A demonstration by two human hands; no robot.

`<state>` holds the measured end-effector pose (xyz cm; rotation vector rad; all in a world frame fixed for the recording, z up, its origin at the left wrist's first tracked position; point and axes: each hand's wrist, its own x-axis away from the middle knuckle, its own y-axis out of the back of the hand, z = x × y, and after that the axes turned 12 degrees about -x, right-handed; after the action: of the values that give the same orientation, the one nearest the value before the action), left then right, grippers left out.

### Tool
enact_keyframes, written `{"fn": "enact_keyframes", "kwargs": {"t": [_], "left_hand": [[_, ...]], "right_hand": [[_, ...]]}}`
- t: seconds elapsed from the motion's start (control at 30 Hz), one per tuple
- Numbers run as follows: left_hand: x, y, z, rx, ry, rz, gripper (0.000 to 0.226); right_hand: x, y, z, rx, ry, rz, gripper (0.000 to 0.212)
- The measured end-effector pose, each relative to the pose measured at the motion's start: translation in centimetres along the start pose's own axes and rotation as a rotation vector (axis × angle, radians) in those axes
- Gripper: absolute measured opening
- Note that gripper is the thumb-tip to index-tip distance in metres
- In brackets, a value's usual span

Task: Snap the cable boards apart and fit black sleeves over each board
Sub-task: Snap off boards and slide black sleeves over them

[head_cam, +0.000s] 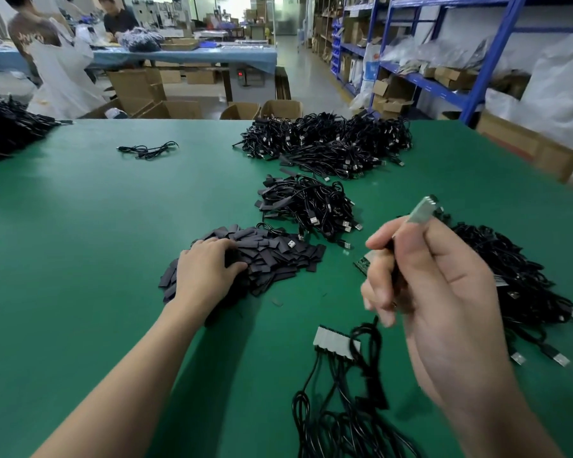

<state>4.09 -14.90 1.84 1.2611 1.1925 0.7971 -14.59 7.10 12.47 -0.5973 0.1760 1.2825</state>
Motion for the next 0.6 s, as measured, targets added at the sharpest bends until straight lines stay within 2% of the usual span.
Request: {"fn": "enact_keyframes", "kwargs": {"t": [0.1, 0.2, 0.3, 0.4, 0.5, 0.6], "left_hand": [[0.5, 0.4, 0.1, 0.033, -0.003, -0.069, 0.040], [2.0, 1.5, -0.8, 0.175, -0.064, -0.182, 0.039], [4.7, 2.4, -2.7, 0.310, -0.300, -0.204, 0.048], [7.8, 2.4, -4.6, 0.567, -0.506, -0.058, 0.050], [9.6, 1.9, -5.5, 0.776, -0.497, 0.018, 0.054], [10.5, 1.5, -5.6, 0.813, -0.479, 0.013, 0.058]], "right_hand": [[-0.5, 2.5, -1.1, 0.337, -0.140, 0.027, 0.036], [-0.7, 4.2, -3.6, 0.625, -0.272, 0.045, 0.033], [-0.5, 4.8, -6.1, 0.620, -0.431, 0.012, 0.030], [0.1, 5.3, -7.9, 0.516, -0.509, 0.025, 0.043], [0.9, 5.5, -8.9, 0.441, -0.478, 0.043, 0.024], [1.7, 5.8, -9.7, 0.429, -0.453, 0.032, 0.017]]}}
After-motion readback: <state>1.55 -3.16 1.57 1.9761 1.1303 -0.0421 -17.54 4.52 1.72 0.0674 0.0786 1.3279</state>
